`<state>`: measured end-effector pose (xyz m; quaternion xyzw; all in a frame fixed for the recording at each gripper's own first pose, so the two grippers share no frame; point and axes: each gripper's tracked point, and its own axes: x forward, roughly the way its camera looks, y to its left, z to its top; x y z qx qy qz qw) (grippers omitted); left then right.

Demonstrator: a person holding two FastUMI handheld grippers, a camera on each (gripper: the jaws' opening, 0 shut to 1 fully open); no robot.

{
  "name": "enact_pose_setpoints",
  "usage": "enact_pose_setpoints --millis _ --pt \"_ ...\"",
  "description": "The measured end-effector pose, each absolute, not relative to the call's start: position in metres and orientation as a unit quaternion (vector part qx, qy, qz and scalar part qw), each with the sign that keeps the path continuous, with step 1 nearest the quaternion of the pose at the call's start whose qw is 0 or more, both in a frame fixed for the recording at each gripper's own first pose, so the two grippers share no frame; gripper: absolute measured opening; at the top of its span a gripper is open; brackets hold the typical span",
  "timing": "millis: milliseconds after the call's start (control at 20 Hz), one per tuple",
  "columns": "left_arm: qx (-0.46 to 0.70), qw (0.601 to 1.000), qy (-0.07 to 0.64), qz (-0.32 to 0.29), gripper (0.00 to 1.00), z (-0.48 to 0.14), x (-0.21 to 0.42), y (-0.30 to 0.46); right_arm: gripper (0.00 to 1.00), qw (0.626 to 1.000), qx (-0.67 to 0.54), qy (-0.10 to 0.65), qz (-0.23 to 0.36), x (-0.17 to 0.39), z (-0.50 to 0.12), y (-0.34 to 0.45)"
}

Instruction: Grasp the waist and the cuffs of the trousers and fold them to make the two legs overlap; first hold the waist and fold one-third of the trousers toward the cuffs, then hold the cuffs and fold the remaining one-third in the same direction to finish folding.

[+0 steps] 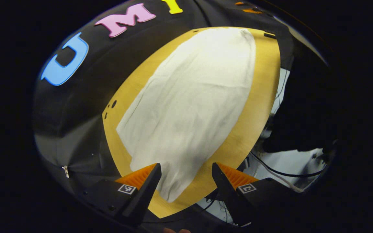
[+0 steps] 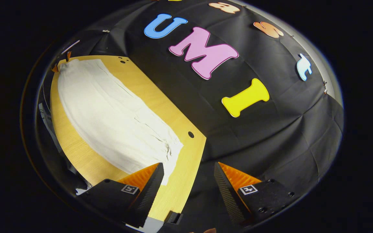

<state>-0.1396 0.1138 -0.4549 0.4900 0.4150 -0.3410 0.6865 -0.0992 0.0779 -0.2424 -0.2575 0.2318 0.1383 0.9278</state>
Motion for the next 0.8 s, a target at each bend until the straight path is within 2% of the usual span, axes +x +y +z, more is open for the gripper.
enact_pose_setpoints --millis 100,300,400,500,550,600,750,800 --pt "0.510 0.667 0.419 -0.345 0.98 -0.463 -0.130 0.120 0.96 0.927 -0.256 0.239 0.134 -0.106 -0.245 0.075" --pt "0.531 0.656 0.411 -0.345 0.98 -0.467 -0.101 0.124 0.96 0.926 -0.256 0.248 0.125 -0.111 -0.247 0.070" --pt "0.535 0.646 0.418 -0.349 0.94 -0.472 -0.089 0.122 0.96 0.924 -0.258 0.254 0.123 -0.112 -0.252 0.068" --pt "0.539 0.632 0.427 -0.357 0.83 -0.478 -0.082 0.120 0.96 0.921 -0.264 0.257 0.129 -0.114 -0.257 0.070" --pt "0.545 0.627 0.426 -0.359 0.68 -0.480 -0.076 0.117 0.96 0.917 -0.270 0.261 0.134 -0.114 -0.262 0.070" --pt "0.550 0.619 0.429 -0.361 0.63 -0.483 -0.072 0.117 0.96 0.913 -0.276 0.264 0.140 -0.115 -0.268 0.070" --pt "0.582 0.601 0.412 -0.359 0.24 -0.493 -0.053 0.115 0.96 0.898 -0.300 0.274 0.166 -0.114 -0.288 0.073" --pt "0.595 0.595 0.407 -0.356 0.16 -0.494 -0.050 0.117 0.96 0.891 -0.313 0.276 0.178 -0.112 -0.296 0.076"
